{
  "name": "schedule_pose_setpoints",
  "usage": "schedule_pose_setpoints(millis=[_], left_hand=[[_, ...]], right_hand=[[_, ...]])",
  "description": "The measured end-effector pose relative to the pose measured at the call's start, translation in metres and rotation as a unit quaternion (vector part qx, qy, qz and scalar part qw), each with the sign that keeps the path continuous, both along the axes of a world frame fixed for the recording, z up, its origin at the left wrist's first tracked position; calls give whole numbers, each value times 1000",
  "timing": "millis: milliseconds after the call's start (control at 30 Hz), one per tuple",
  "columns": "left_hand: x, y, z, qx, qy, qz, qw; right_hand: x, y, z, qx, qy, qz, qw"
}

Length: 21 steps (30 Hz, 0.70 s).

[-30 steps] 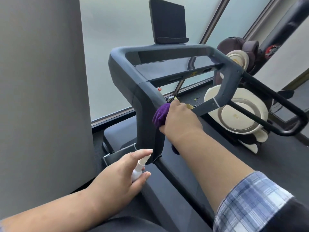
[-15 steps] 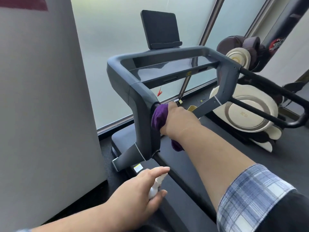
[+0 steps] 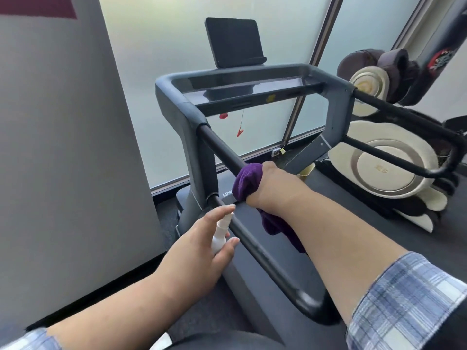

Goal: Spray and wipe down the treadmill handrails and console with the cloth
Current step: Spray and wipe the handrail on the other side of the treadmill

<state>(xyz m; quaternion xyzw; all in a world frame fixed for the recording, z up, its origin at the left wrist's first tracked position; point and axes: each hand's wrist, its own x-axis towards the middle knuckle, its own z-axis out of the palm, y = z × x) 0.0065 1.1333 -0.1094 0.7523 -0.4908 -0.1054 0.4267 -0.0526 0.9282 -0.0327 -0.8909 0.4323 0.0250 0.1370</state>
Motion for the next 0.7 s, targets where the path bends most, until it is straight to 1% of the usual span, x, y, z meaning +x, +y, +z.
schedule_pose_setpoints(millis=[133,233,300,400,567,633,700], left_hand=[[-46,5,-1,0,2,11,1000],[-77,7,-3,8,-3,18,1000],[-94,8,-5,16,-6,21,1000],[-115,10,-8,25,-8,21,999],[-136,19,-12,38,-19,24,999],[-139,26,-14,50,-27,27,998],[-142,33,-15,63,-43,25,997]], right_hand=[[-57,11,-2,24,-28,2,999],[-99,21,-5,30,-27,-2,999],[-123,27,-9,32,-50,-13,998],[-154,40,-23,30,-147,-23,988],[-192,60,-63,23,-335,-48,941],[-200,62,-80,51,-383,-64,920],[-203,63,-95,112,-409,-91,901]])
